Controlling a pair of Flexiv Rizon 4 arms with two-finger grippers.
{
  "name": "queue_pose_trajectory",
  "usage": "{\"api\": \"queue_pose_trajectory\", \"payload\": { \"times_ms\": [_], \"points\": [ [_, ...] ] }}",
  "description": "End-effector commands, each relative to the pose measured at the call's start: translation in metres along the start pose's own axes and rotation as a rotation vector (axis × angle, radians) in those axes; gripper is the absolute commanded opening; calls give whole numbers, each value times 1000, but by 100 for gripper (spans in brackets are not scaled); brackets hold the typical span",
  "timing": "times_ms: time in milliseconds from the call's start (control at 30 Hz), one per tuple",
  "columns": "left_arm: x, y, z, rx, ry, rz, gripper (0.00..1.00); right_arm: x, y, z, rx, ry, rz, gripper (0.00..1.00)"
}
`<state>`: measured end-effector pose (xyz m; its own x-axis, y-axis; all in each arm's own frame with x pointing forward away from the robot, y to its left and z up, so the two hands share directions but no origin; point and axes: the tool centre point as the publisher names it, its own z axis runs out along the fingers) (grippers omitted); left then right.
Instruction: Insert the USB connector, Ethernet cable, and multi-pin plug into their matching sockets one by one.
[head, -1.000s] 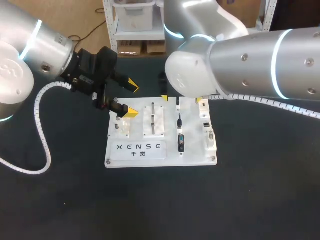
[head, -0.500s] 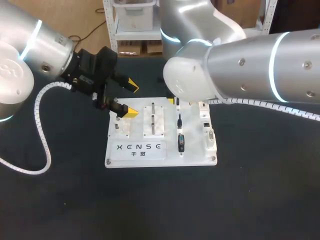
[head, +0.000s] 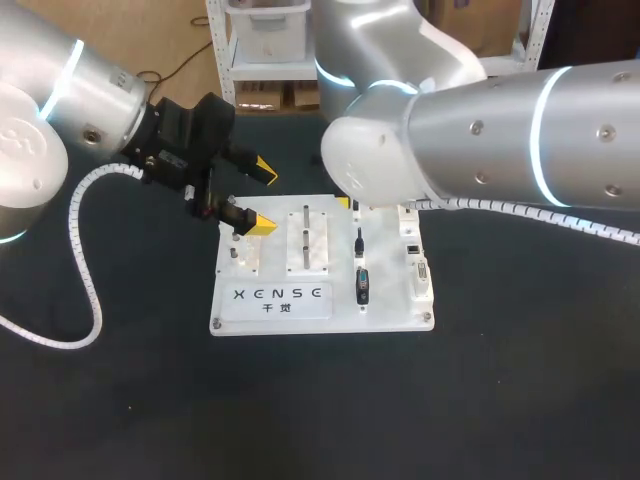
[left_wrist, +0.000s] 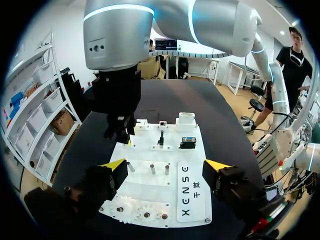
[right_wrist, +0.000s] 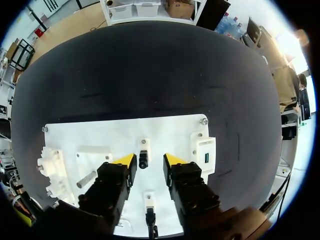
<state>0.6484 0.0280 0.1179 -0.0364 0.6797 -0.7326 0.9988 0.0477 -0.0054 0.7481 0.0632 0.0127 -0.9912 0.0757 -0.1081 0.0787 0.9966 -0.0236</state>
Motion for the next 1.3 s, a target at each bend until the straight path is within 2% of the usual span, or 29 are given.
{"api": "queue_pose_trajectory", "payload": {
  "times_ms": [33, 400, 633, 1000, 1167, 1300],
  "points": [
    [1, 1, 1, 1, -1, 1, 100, 1, 0, 0, 1, -3, 2, 29],
    [1, 1, 1, 1, -1, 1, 100, 2, -1, -1, -3, 2, 1, 14],
    [1, 1, 1, 1, -1, 1, 100, 1, 3, -1, -3, -1, -12, 0],
    [1, 1, 1, 1, -1, 1, 100, -4, 3, -22, -16, -55, -24, 0],
    [1, 1, 1, 1, -1, 1, 100, -3, -11, -37, -24, -85, -21, 0],
    [1, 1, 1, 1, -1, 1, 100, 0, -26, -39, -18, -92, -14, 0]
  ]
}}
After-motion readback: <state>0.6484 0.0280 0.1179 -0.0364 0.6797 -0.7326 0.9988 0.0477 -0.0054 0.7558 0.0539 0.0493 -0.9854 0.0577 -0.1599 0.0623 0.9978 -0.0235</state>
